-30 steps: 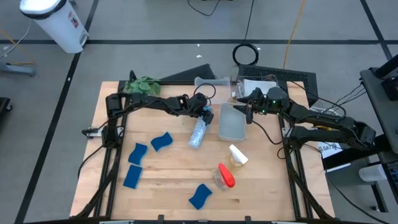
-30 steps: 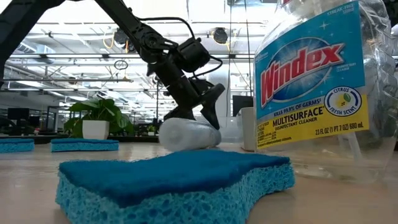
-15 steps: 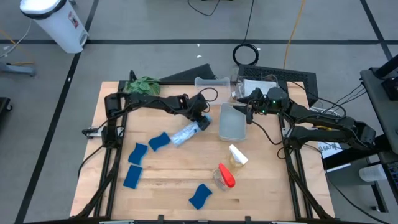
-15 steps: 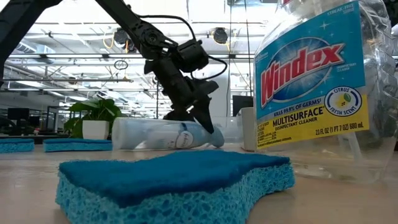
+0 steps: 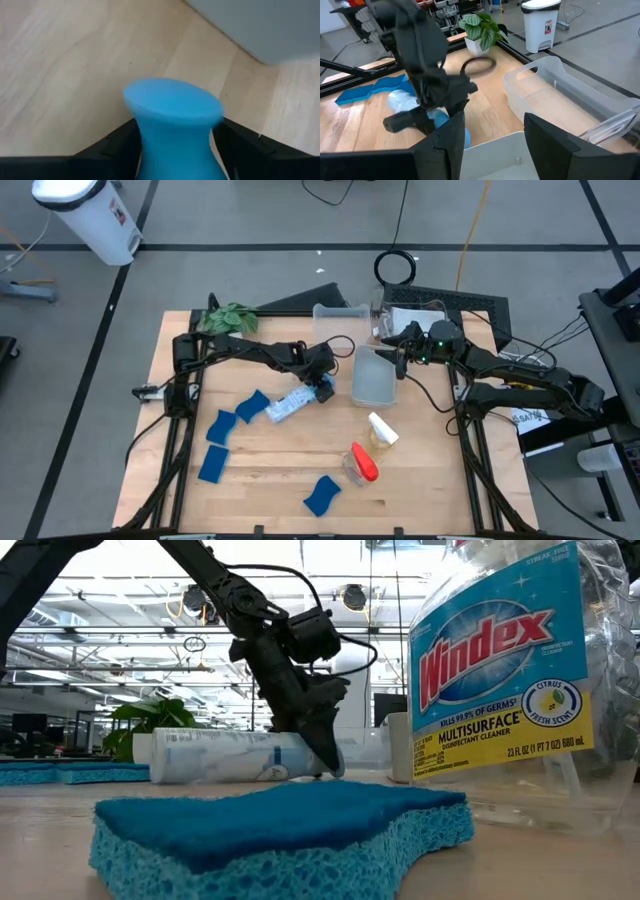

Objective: Pick & Place Kitchen Items
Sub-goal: Put the blue spray bottle into the white bin

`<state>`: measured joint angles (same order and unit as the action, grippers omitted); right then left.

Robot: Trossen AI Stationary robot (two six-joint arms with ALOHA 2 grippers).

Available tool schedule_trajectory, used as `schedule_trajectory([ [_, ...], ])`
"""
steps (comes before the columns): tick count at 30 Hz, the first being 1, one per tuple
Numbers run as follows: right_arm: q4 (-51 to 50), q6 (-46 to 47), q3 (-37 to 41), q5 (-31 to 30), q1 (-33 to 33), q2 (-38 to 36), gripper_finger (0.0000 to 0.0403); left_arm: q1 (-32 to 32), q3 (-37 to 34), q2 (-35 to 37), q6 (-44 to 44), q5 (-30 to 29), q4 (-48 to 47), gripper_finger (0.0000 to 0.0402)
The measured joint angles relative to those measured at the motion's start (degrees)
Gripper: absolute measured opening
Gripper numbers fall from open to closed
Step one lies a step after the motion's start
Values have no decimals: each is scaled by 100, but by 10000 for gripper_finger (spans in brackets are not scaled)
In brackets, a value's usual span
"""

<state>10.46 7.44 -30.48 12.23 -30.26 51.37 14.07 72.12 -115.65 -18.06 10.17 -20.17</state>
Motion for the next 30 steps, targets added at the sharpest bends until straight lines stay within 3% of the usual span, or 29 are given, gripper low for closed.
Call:
schedule_trajectory([
  [4,-2,0,0,-2,0,1,171,-12,46,8,186,-80,-76,274],
  [7,-2,0,0,0,0,2,171,-9,46,10,251,-110,-46,277],
  [13,-2,-2,0,-4,0,1,171,6,48,36,234,13,-10,212],
  [17,-2,-22,0,-5,0,0,171,4,179,63,268,-96,-244,207],
  [25,-7,-24,0,-11,0,0,171,-77,1067,575,892,-1201,-1131,189],
  [30,-8,-22,0,-11,-1,1,171,-169,1202,1497,1778,-2100,-586,178],
])
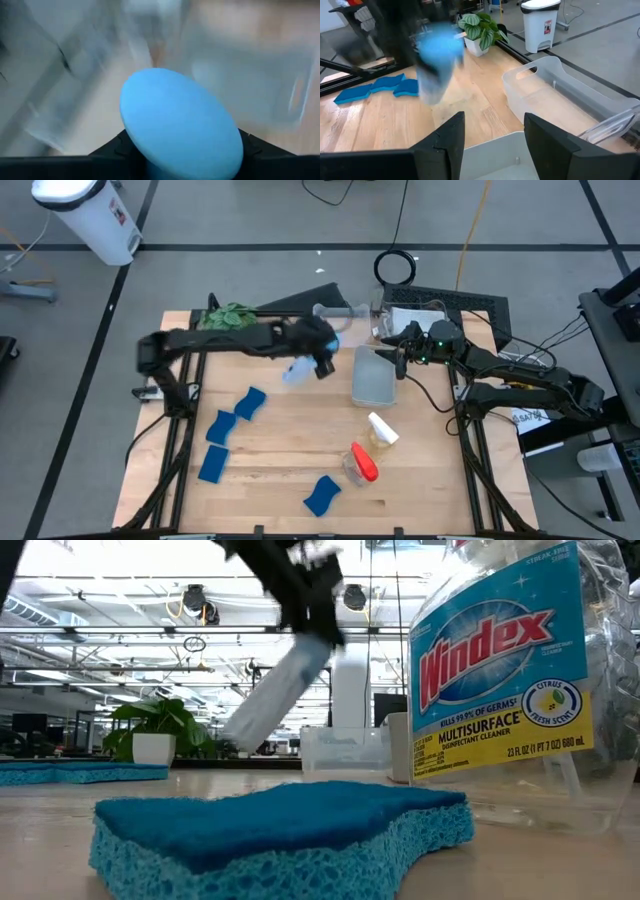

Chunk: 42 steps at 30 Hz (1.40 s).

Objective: Pick & Place Kitchen Items
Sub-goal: Put the blue spray bottle into the white bin

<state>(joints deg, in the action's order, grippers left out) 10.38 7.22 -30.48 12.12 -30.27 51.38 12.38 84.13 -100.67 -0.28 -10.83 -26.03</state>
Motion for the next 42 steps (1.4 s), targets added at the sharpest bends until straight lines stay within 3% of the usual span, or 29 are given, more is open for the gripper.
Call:
schedule_trajectory([
  [4,-8,-1,0,0,1,1,171,27,-454,888,967,-206,1325,178],
  [8,-64,-42,0,-2,1,-1,171,326,-1507,1544,1770,281,3294,178],
  [13,-95,-44,0,-3,1,-1,171,1130,-2666,1608,1920,1403,5784,178],
  [16,-75,-67,0,-19,1,1,171,1519,-3013,1329,1927,1784,6943,178],
  [21,72,-100,0,-28,0,20,171,2120,-3054,666,1148,2329,7659,178],
  [28,183,-105,0,-28,-1,47,171,2391,-3022,-92,914,2450,8322,178],
  [42,185,-195,0,-42,-1,47,171,2409,-3018,-330,1091,2466,8237,177],
])
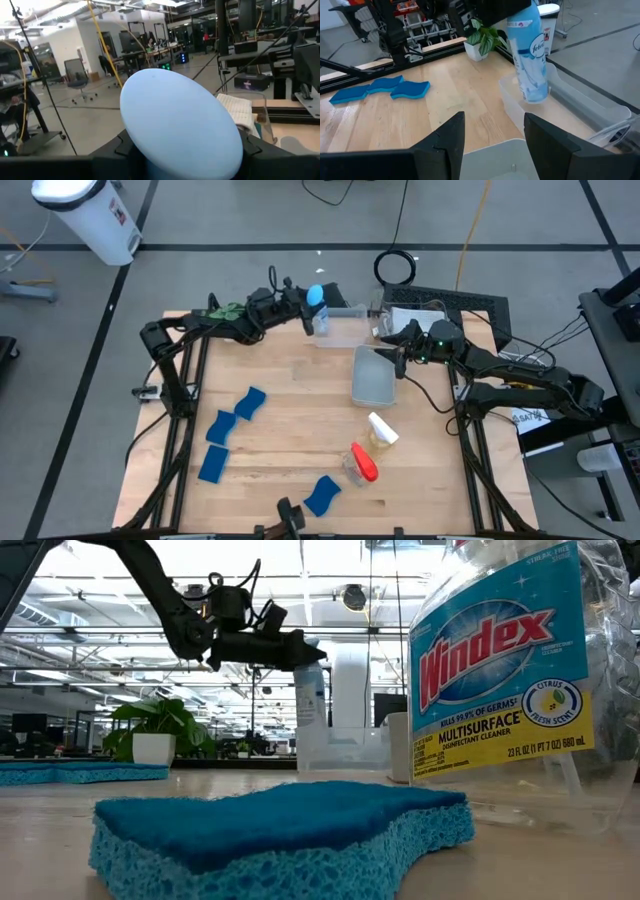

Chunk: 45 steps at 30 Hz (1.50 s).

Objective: Pick & Place Kitchen Items
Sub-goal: Put the blue spray bottle into the white bin

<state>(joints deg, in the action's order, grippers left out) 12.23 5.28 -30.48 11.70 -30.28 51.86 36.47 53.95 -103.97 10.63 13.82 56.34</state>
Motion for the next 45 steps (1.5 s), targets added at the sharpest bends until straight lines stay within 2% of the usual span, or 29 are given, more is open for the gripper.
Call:
schedule_trajectory([
  [7,-2,0,0,-4,2,0,171,-15,4,1,-169,-504,-339,188],
  [20,-2,0,0,4,0,0,171,-52,4,10,-216,-787,-499,197],
  [25,-4,0,0,7,1,0,171,-87,11,12,-195,-1220,-583,222],
  [30,-6,0,0,9,2,0,171,-111,11,12,-261,-1281,-593,249],
  [37,-5,0,0,11,1,0,171,-189,9,51,-384,-1657,-596,281],
  [45,-22,0,0,13,1,0,171,-284,9,282,-279,-1692,-580,298],
])
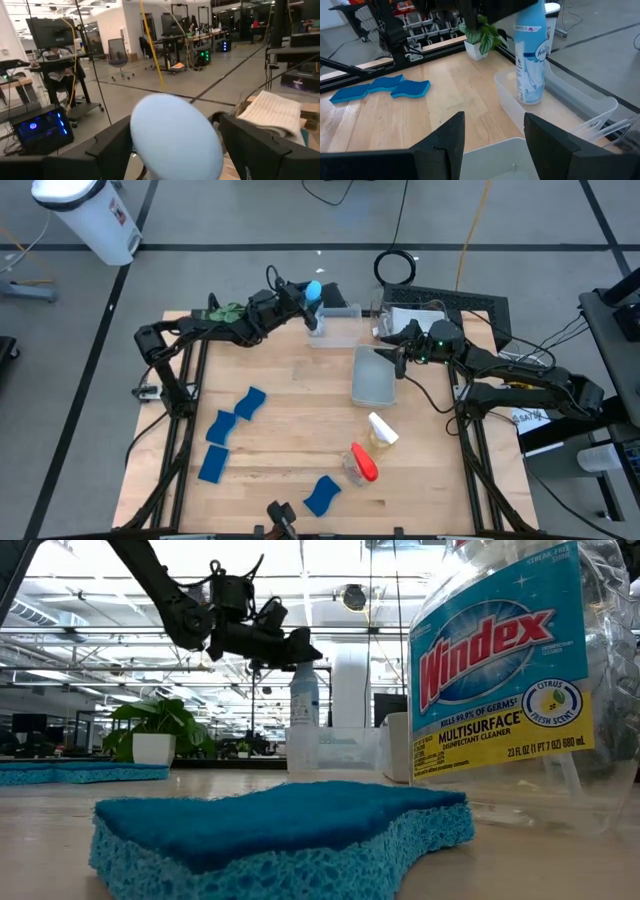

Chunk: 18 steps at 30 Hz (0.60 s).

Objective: Pick & Place Kitchen Items
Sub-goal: Put the blue spray bottle into the white bin, then put the yellow spray bottle into the white transparent bin

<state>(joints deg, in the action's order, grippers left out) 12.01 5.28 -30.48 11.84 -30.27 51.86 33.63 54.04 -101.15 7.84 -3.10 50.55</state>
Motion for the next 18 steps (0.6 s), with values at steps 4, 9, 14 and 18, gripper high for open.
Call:
schedule_trajectory([
  [4,0,0,0,0,0,0,171,-39,0,260,115,-4,-236,299],
  [9,-4,0,0,2,0,2,171,-75,-2,730,205,1,-757,300],
  [14,-4,0,0,2,-1,2,171,-170,-4,1238,55,-4,-1301,303],
  [18,-7,0,0,4,-1,2,171,-323,-4,1671,-4,3,-1653,304],
])
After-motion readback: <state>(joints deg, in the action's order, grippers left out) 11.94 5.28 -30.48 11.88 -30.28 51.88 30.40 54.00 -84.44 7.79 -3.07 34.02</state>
